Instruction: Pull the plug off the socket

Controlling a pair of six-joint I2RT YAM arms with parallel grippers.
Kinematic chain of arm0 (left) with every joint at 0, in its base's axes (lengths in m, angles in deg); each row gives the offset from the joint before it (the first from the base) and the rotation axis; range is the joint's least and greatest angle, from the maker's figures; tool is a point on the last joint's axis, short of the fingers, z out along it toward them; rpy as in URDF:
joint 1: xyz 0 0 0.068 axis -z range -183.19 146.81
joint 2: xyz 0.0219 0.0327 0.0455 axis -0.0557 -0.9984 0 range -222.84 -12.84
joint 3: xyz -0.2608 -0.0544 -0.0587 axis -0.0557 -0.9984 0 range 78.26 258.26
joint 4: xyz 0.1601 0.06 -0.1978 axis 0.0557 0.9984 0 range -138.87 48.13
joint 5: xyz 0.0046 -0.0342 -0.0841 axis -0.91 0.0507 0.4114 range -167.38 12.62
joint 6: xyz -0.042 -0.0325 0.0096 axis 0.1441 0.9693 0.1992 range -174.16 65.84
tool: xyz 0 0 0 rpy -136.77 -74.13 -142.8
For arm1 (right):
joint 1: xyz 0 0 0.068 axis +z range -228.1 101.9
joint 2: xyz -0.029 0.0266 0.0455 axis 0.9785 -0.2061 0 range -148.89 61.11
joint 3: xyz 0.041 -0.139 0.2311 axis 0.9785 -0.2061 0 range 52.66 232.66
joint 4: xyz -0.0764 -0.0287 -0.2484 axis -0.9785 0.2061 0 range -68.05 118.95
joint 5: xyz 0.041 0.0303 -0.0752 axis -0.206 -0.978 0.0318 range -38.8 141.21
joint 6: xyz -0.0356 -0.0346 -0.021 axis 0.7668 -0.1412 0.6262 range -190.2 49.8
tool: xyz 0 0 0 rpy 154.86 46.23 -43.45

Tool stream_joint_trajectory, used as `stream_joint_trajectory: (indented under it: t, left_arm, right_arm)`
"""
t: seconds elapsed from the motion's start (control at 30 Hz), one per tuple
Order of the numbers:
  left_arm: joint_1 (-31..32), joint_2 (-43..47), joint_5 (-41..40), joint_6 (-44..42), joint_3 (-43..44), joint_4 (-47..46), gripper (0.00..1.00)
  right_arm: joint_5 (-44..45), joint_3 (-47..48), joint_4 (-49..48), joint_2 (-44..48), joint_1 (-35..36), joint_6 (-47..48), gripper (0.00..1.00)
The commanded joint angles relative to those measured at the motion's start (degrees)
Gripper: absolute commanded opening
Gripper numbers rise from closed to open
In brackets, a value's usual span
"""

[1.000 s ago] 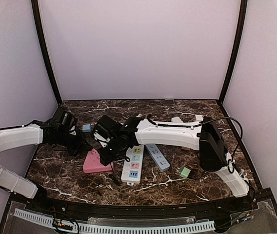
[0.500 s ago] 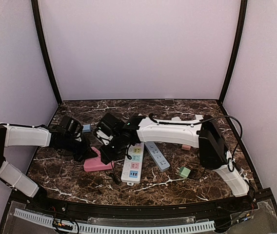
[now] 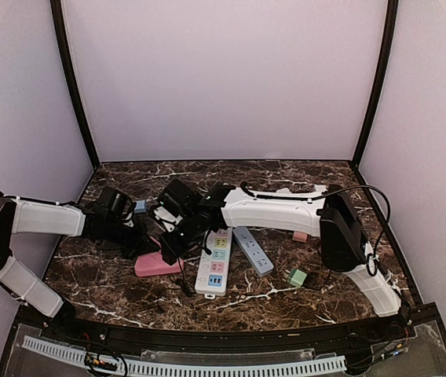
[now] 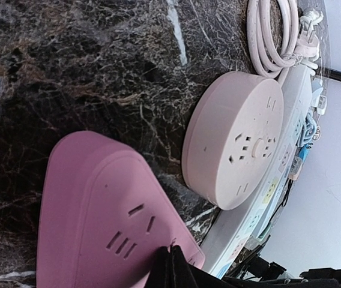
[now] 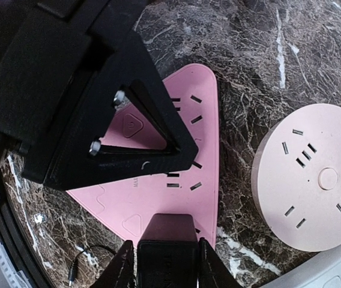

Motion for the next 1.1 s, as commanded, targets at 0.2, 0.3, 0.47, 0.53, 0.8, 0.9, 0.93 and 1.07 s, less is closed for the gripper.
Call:
stream_joint_trajectory:
  t: [0.2, 0.3, 0.47, 0.53, 0.8, 0.9, 0.93, 1.07]
  left_arm:
    - [0.2, -3.4, -4.0, -4.3, -1.8, 8.9, 0.0]
    - [0.2, -4.0, -5.2, -5.3, -2.0, 10.7, 0.0]
    - [0.2, -4.4, -6.2, -6.4, -3.0, 12.0, 0.0]
    - [0.2, -4.5, -6.6, -6.6, -3.4, 12.3, 0.0]
    - [0.2, -4.8, -7.3, -6.6, -4.8, 12.0, 0.0]
    - [0.2, -4.6, -7.4, -6.6, -5.0, 12.1, 0.0]
    - [0.2, -4.7, -7.5, -6.7, -5.0, 12.1, 0.0]
    - [0.2, -4.7, -7.6, -6.7, -5.1, 12.0, 0.0]
  right_arm:
    - [0.9, 2.4, 0.9, 1.0, -0.3, 1.6, 0.09]
    - [1.4, 3.4, 1.1, 1.6, -0.4, 2.1, 0.05]
    - [1.8, 4.2, 1.4, 2.3, -0.8, 2.8, 0.04]
    - [1.4, 4.4, 1.5, 2.4, -1.1, 2.9, 0.04]
    - [1.3, 4.9, 1.6, 3.0, -2.2, 2.4, 0.03]
    - [1.3, 5.3, 1.6, 3.5, -2.4, 2.2, 0.03]
    - [1.2, 5.3, 1.5, 3.6, -2.4, 2.2, 0.03]
    - [0.0, 6.6, 2.0, 3.3, -2.4, 2.4, 0.03]
